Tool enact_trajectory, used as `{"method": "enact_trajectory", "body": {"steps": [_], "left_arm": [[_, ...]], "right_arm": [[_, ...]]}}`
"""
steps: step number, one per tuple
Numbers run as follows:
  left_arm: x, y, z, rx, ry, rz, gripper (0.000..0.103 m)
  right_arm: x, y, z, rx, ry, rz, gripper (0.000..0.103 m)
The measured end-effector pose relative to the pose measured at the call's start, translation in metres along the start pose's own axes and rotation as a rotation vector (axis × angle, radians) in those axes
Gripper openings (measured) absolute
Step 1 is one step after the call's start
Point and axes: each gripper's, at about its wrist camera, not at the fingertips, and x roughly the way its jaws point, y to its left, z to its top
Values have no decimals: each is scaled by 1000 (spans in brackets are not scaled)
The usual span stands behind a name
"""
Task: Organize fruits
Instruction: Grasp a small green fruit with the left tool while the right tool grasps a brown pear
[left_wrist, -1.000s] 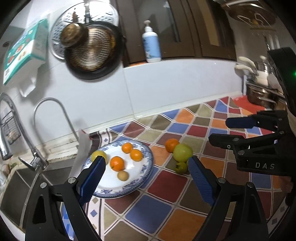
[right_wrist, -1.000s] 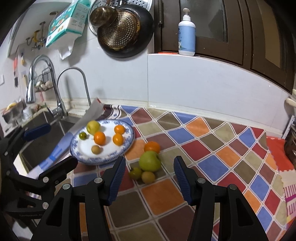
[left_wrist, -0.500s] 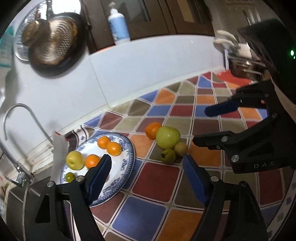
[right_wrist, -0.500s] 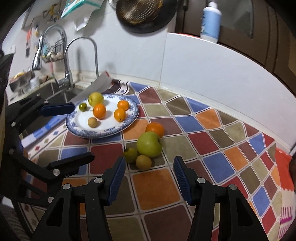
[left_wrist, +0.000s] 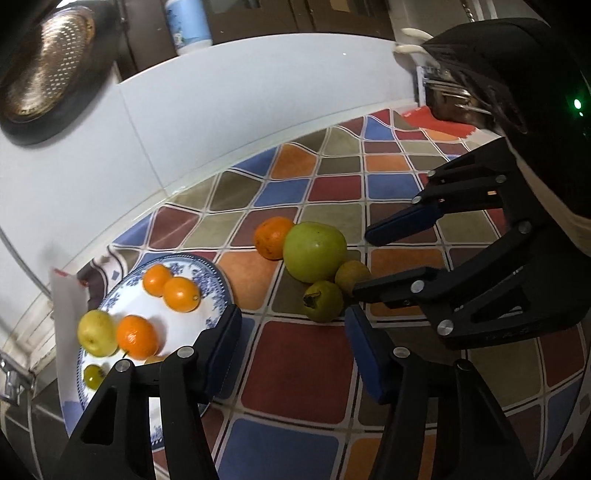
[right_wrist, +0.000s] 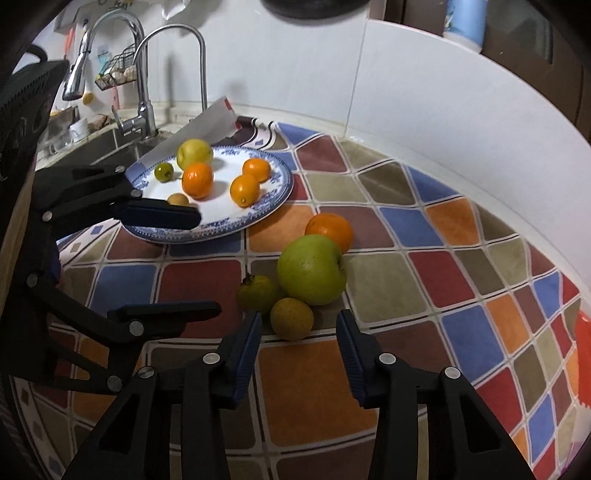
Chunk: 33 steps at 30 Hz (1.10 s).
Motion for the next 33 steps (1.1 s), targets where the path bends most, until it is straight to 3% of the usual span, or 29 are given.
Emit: {"method": "enact_trajectory", "body": {"steps": [8,10,16,22,33], "left_arm": [[18,3,3,-2,30,-59,50],[20,3,5,-4,31,-78,49],[29,1,11,-31,48,-98,46],[45,1,13,-71,108,-123,29],[11,4,16,-183,60,-80,29]], "right_arm": [[18,-6,-1,17,35,45,37],[20,-8,-1,26,40,67,30],[14,-15,-5,73,30,50,30],[8,-27,-9,153,19,21,30],[-9,-28,-12,222,-6,16,30]]}}
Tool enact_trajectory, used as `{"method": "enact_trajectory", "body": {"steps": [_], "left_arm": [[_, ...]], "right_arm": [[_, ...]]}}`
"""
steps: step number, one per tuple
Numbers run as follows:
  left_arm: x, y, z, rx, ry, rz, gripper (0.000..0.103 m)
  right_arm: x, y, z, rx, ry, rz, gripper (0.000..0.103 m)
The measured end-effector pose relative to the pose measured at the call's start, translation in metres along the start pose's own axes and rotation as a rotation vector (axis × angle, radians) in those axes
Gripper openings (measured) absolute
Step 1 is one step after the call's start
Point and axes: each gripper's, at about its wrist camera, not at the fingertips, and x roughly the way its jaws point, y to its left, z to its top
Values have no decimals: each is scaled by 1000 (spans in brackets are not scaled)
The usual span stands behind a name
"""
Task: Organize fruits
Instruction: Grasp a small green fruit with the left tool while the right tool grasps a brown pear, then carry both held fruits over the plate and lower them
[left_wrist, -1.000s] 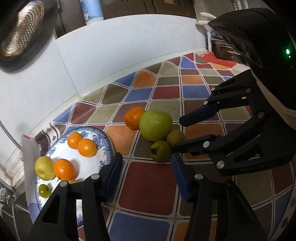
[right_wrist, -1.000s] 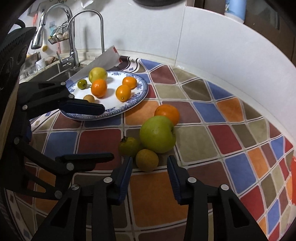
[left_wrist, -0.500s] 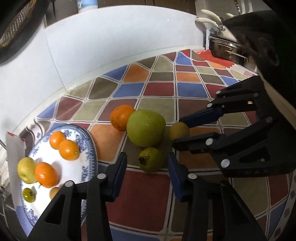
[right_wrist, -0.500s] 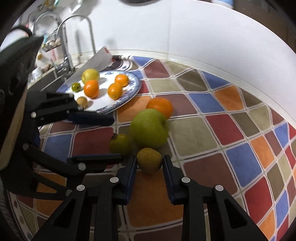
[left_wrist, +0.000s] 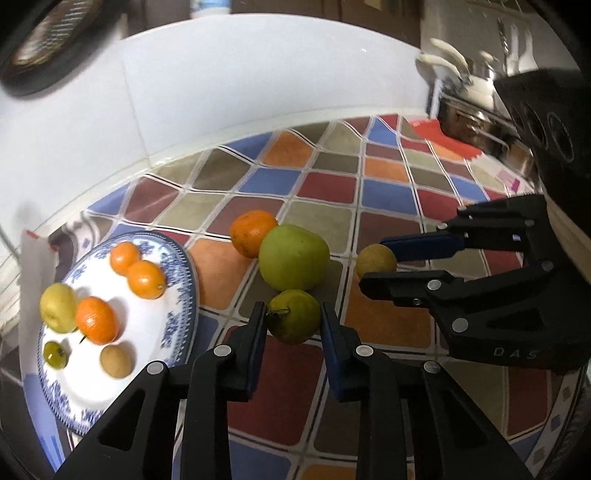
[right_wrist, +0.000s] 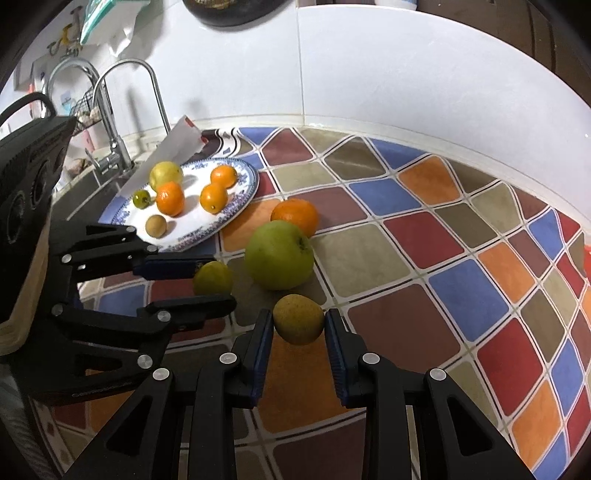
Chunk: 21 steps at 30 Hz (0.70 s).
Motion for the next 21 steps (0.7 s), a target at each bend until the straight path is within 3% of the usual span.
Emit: {"method": "enact_trajectory", "body": {"steps": [21], "left_arm": [[-81,14,-24,-218,-109,143,29]], "right_arm": [[-53,42,7,3,-126,52,30]]}}
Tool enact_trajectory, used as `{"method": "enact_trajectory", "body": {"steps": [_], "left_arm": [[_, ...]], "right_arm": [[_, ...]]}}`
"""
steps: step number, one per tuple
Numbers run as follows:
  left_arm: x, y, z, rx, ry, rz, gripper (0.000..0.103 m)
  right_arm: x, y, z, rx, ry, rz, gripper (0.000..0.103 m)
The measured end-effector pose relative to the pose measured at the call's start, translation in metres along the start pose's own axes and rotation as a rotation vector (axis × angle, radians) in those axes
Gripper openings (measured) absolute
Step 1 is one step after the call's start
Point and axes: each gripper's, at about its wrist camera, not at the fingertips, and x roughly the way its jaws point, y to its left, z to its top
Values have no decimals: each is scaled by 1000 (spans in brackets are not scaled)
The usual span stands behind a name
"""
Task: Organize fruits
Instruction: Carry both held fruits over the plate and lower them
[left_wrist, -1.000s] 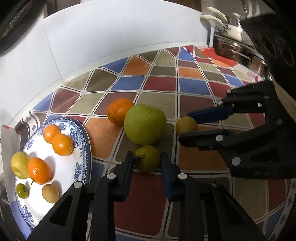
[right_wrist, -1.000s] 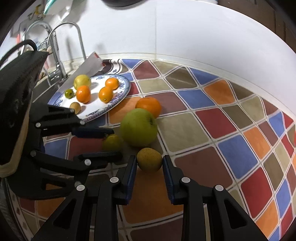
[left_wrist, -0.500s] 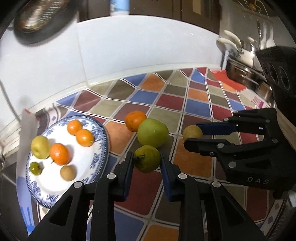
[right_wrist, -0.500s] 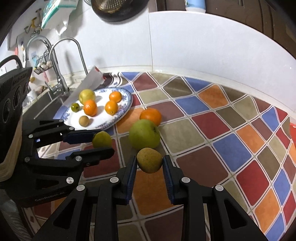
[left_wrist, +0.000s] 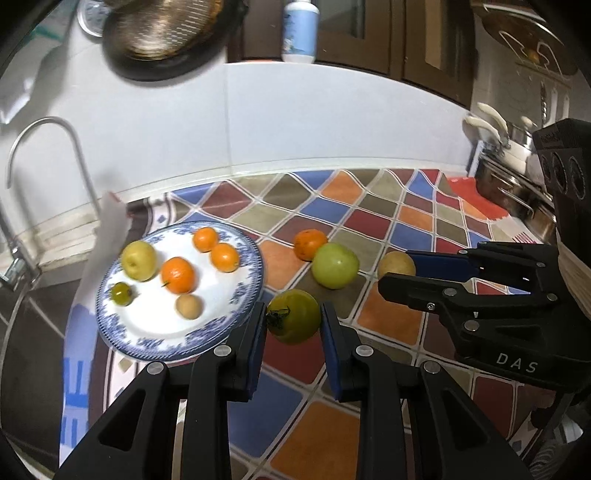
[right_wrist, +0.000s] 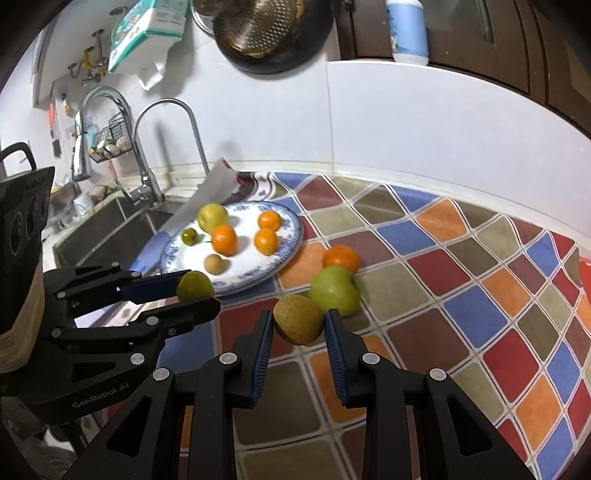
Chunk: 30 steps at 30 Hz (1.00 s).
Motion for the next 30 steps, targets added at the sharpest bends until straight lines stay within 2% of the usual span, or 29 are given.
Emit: {"method": "enact_trajectory", "body": {"steps": [19,30], "left_arm": [[-49,44,-6,-50,-84,94,29],[-50,81,-3,-50,-94,138,29]], "right_arm": [[-7,53,20,-38,-77,44,30],[15,76,39,-31,-98,45,30]]}}
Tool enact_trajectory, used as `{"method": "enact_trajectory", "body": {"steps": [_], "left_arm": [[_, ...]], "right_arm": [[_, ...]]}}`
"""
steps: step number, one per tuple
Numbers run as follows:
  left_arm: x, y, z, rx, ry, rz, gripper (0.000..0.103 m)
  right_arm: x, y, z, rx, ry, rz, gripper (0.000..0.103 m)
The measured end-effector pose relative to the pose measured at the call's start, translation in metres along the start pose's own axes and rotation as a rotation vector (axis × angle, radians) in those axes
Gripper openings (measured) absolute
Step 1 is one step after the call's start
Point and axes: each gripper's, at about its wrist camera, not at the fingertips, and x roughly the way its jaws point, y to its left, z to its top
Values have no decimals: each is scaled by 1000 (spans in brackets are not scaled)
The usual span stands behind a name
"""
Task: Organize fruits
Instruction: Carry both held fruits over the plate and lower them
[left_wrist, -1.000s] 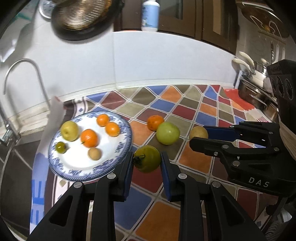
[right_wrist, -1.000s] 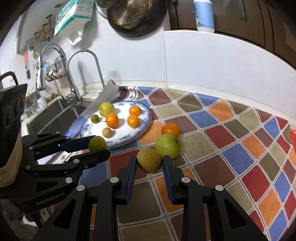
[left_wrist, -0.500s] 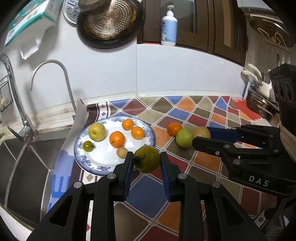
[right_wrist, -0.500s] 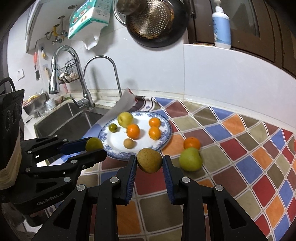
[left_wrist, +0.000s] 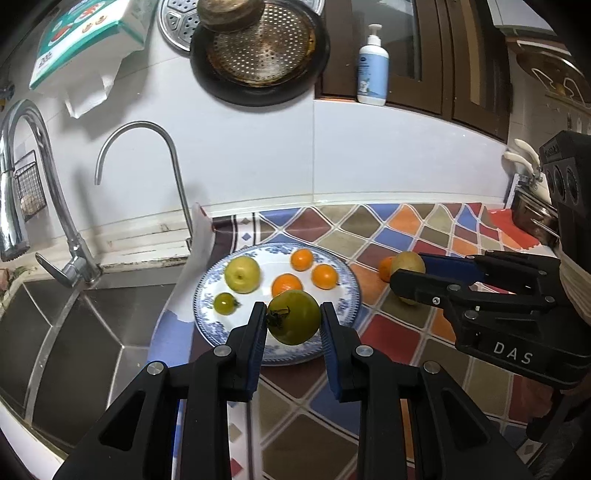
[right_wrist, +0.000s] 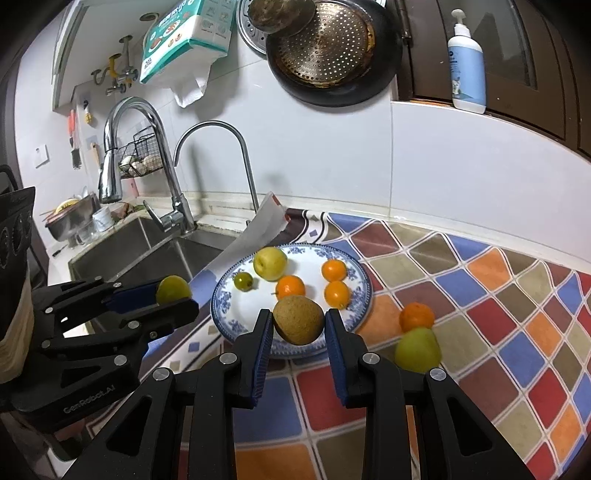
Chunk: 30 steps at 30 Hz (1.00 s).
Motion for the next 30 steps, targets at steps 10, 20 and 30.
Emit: {"method": "enact_trajectory", "body": {"steps": [10,20,30], "left_arm": [[22,24,4,-5,9,8,29],[60,38,3,-19,58,2,29],[94,42,0,-10,116,-14,29]], "right_arm": [[32,8,12,-3,23,-12,30],[70,4,17,-5,81,-21,30],[106,-9,15,19,139,-26,30]]}}
